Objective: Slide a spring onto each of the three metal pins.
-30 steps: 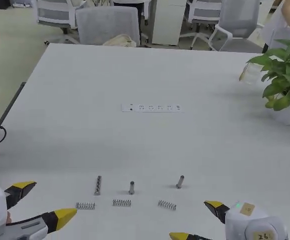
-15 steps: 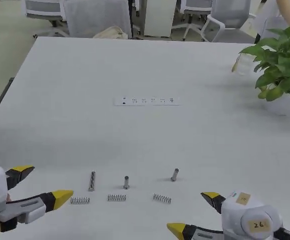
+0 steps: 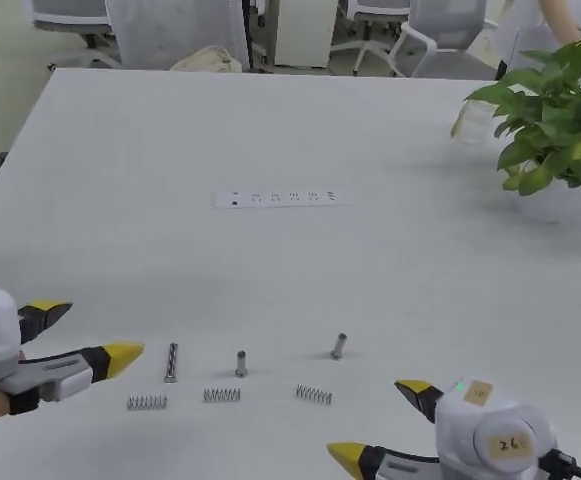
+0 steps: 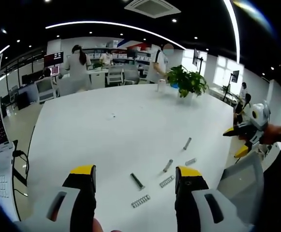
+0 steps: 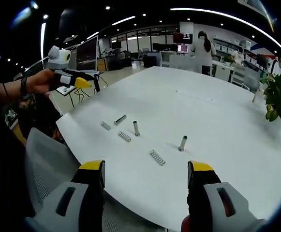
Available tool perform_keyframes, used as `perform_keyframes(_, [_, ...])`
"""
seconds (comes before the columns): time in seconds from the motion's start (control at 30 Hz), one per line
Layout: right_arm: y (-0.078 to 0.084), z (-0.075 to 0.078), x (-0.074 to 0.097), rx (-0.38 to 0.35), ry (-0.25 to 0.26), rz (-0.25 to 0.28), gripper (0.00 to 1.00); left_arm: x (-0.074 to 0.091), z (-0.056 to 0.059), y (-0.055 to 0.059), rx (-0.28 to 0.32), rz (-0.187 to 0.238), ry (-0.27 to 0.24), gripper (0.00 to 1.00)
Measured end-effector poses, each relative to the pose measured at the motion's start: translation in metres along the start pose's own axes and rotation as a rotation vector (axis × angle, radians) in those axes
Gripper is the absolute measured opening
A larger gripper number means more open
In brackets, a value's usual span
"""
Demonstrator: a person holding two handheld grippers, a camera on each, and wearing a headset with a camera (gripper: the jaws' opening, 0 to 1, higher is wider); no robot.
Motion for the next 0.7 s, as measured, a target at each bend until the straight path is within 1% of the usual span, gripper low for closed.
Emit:
perform_keyframes(0.2, [-0.001,0.001,-0.002,-0.003,-0.001,0.003,0.68,-0.014,-0.005,-0.001,0.003,-0.005,0.002,0.61])
perform_keyframes(0.3, [-0.001,0.001,-0.003,0.006,-0.006,-0.002,0.68,-0.022,-0.004,0.002,0.012,-0.009,0.006,0.6])
perform_keyframes(0.47, [-0.004,0.006,-0.002,0.006,0.001,0.004,0.68,-0.033,-0.007,0.012,0.036,-0.032,0.003,0.58])
perform_keyframes(0.57, [-0.005,0.008,-0.002,0.005,0.003,0.008,0.68,-0.04,-0.011,0.019,0.065,-0.044,-0.002,0.57])
perform_keyframes(0.7, [-0.005,0.009,-0.002,0.008,0.001,0.004,0.68,-0.051,-0.014,0.026,0.063,-0.073,-0.009,0.53])
Point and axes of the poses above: the centre of the closed fingertips' face, and the gripper's own axes: x roughly backward along the fingers, z roughly to its right, y roughly out of its underside, the point moved 2 cm from there along x, roughly backward along the fingers, and after that the axes turned 15 degrees about x, right-handed, at the moved point
